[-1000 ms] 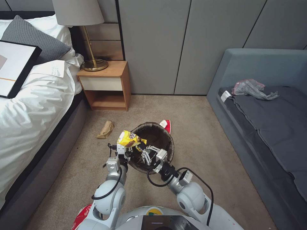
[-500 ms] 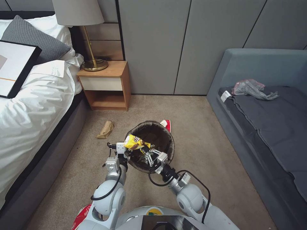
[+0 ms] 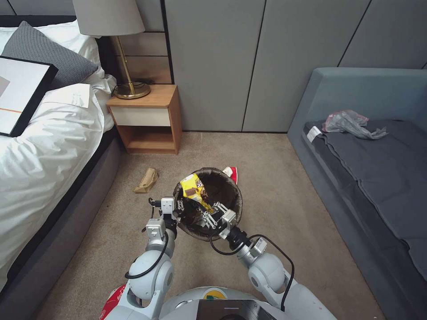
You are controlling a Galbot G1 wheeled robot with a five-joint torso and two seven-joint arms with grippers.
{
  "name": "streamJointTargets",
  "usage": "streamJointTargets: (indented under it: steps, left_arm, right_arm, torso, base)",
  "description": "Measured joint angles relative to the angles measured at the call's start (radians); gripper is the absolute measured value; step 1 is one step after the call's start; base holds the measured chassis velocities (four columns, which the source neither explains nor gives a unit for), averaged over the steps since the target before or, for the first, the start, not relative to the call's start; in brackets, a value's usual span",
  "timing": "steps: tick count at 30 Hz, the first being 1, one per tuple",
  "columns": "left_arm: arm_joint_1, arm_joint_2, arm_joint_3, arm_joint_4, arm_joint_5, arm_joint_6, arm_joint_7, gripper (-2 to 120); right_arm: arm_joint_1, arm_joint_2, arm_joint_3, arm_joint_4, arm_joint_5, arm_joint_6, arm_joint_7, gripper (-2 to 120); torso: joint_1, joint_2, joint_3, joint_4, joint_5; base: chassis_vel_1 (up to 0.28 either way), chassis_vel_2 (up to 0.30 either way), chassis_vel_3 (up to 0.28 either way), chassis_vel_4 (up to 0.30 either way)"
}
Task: Pick up the trash bin, then pick up the garbage from the floor and place it into the trash bin.
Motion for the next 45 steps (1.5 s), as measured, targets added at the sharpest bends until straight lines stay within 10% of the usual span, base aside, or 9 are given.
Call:
streamJointTargets:
  steps: [17, 33, 45]
  left_arm:
    - [0.01, 0.006, 0.002, -0.008, -0.001, 0.006, -0.001, 3]
    - [0.011, 0.006, -0.016, 0.004, -0.002, 0.004, -0.001, 3]
    - [0.003, 0.01, -0.089, 0.019, -0.014, -0.007, -0.002, 3]
  right_arm:
    - [-0.012, -0.012, 0.009, 0.013, -0.003, 0.002, -0.002, 99]
    - [-0.06, 0.019, 0.085, 0.21, -0.124, 0.025, 0.074, 100]
    - [-0.262, 0.137, 0.354, 0.318, -0.247, 0.173, 0.262, 100]
  torso:
    - [0.0, 0.0, 0.0, 0.0, 0.0]
    - [0.0, 0.0, 0.0, 0.0001, -0.0001]
    - [0.0, 0.0, 0.0, -0.0001, -0.0001]
  base:
    - [0.0, 0.0, 0.0, 0.0]
    - [0.0, 0.0, 0.0, 0.0]
    - [0.0, 0.0, 0.0, 0.0]
